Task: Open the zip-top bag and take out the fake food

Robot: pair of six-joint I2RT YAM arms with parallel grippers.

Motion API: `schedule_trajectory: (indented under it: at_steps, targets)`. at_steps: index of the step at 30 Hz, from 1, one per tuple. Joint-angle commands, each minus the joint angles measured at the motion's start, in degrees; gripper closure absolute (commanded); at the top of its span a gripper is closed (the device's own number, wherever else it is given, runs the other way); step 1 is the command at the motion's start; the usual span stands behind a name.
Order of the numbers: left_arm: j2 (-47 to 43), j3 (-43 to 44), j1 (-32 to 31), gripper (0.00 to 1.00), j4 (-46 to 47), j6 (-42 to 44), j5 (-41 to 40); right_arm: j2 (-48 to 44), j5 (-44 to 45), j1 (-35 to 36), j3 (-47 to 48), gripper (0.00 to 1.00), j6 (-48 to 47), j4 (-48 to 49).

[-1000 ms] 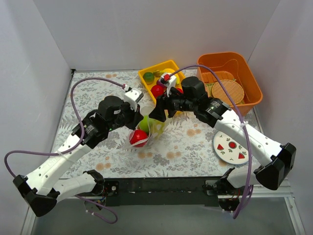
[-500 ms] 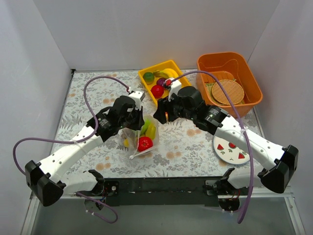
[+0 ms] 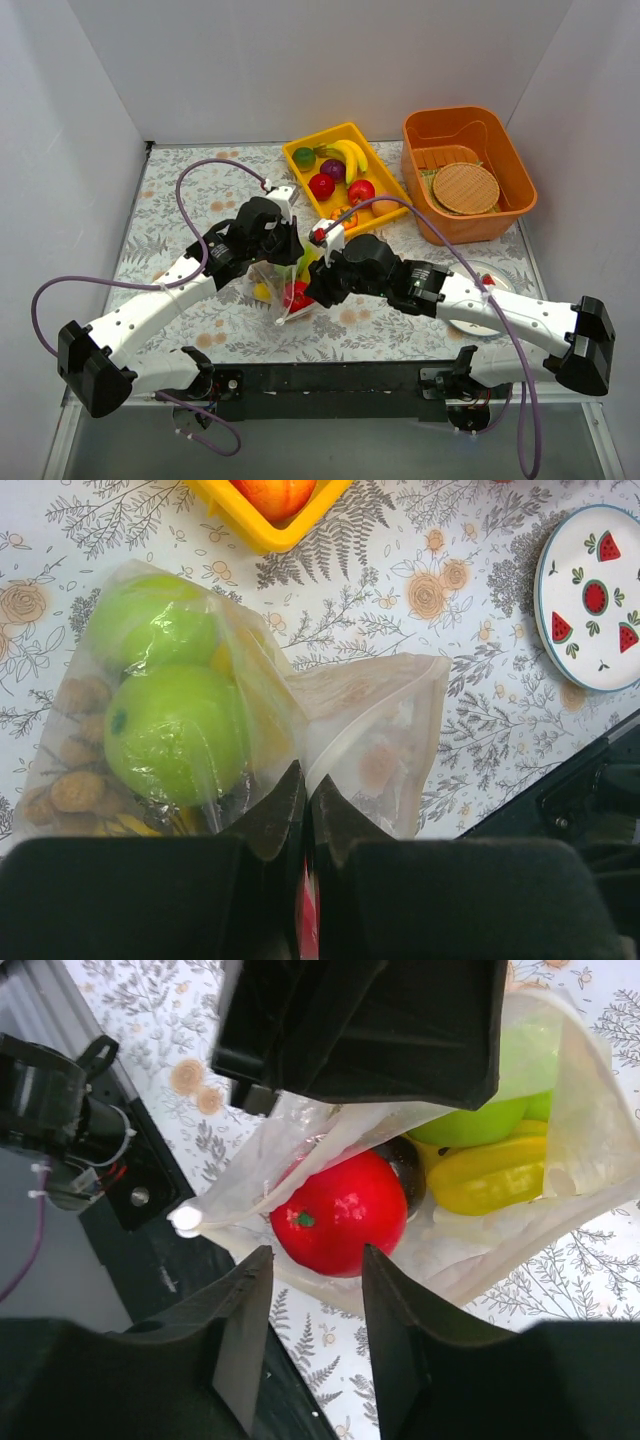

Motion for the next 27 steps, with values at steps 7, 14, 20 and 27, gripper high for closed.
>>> schedule_trajectory:
  at_steps: [7, 14, 20, 27]
  targets:
    - [-0.49, -0.31, -0.12, 1.00, 2.58, -1.15, 2.25, 4.37, 1.80, 0.33, -6.93, 0.36, -2.32, 12.09]
    - [0.74, -0.04, -0.12, 1.00, 3.64, -1.50, 3.92, 4.90, 0.23, 0.25, -9.48, 0.17, -3.64, 17.80]
    - [1.36, 0.13, -0.12, 1.00, 4.61, -2.21, 4.62, 7.09, -1.54, 0.33, -10.36, 0.08, -3.81, 20.18]
    - [1.36, 0.57, -0.12, 1.00, 4.69, -2.47, 4.62, 9.30, -0.75, 0.33, -11.06, 0.03, -3.82, 20.79]
